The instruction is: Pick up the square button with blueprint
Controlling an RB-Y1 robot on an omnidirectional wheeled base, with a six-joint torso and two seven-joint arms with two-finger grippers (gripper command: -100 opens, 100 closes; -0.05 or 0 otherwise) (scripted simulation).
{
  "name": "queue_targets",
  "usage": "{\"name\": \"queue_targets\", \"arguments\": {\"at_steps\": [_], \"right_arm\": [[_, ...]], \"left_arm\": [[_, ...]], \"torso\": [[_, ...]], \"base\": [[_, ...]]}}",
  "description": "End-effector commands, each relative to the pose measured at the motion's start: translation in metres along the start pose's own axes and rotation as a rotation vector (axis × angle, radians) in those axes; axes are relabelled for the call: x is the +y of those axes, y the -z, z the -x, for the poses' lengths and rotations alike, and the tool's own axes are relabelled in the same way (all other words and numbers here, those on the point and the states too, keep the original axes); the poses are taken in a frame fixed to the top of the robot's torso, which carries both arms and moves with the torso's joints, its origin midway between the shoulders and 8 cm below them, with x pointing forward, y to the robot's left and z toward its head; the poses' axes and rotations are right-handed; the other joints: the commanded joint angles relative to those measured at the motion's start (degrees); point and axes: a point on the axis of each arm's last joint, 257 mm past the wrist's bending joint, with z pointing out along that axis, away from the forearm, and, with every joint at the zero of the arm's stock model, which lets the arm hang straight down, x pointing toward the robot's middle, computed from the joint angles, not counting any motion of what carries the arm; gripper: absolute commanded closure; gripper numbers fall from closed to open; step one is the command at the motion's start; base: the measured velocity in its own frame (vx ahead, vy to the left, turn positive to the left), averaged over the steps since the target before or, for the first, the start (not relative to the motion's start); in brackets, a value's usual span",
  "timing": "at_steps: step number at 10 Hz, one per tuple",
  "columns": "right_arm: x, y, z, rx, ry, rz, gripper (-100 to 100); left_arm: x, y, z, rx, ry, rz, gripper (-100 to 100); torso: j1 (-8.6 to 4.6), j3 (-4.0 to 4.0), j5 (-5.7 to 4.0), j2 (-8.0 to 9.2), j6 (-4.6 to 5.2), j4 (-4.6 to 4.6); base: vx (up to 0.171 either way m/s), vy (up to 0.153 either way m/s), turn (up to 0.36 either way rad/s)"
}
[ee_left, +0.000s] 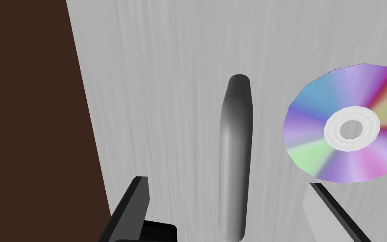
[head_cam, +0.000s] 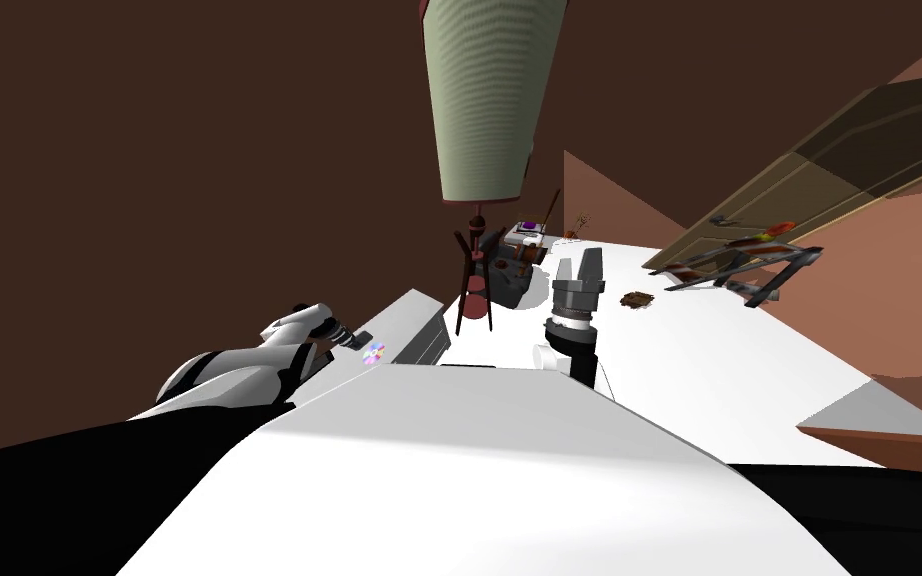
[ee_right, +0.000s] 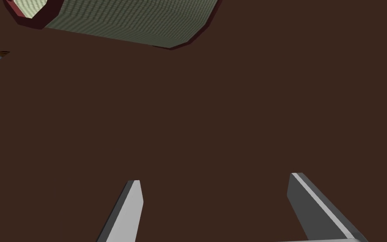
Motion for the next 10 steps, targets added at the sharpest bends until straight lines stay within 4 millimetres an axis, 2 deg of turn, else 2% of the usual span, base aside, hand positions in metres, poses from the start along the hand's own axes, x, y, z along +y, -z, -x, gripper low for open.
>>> {"name": "queue_targets", "arguments": {"at_steps": [1,5,6,7,9,10], "right_arm": [[0.0,0.0,0.0,0.0,0.0,0.0,0],[0.0,0.0,0.0,0.0,0.0,0.0,0],[0.0,0.0,0.0,0.0,0.0,0.0,0],[0.0,0.0,0.0,0.0,0.0,0.0,0],[0.0,0.0,0.0,0.0,0.0,0.0,0],[0.0,0.0,0.0,0.0,0.0,0.0,0]], "left_arm": [[0.0,0.0,0.0,0.0,0.0,0.0,100],[0.001,0.0,0.0,-0.001,0.002,0.002,100],[0.001,0.0,0.0,-0.001,0.002,0.002,0],[0.006,-0.001,-0.015,0.013,-0.023,0.012,100],[0.007,-0.001,-0.014,0.011,-0.021,0.014,100],[0.016,-0.004,-0.025,0.021,-0.035,0.034,100]], "torso": [[0.0,0.0,0.0,0.0,0.0,0.0],[0.1,0.0,0.03,0.0,0.03,0.01],[0.1,0.0,0.02,0.0,0.03,0.01],[0.09,0.0,0.02,0.0,0.03,0.01],[0.18,-0.02,0.09,-0.02,0.1,-0.02],[0.16,-0.03,0.1,-0.03,0.1,-0.02]], "base": [[0.0,0.0,0.0],[0.0,0.0,0.0],[0.0,0.0,0.0],[-0.006,0.022,0.016],[-0.006,0.022,-0.007],[-0.01,0.021,0.021]]}}
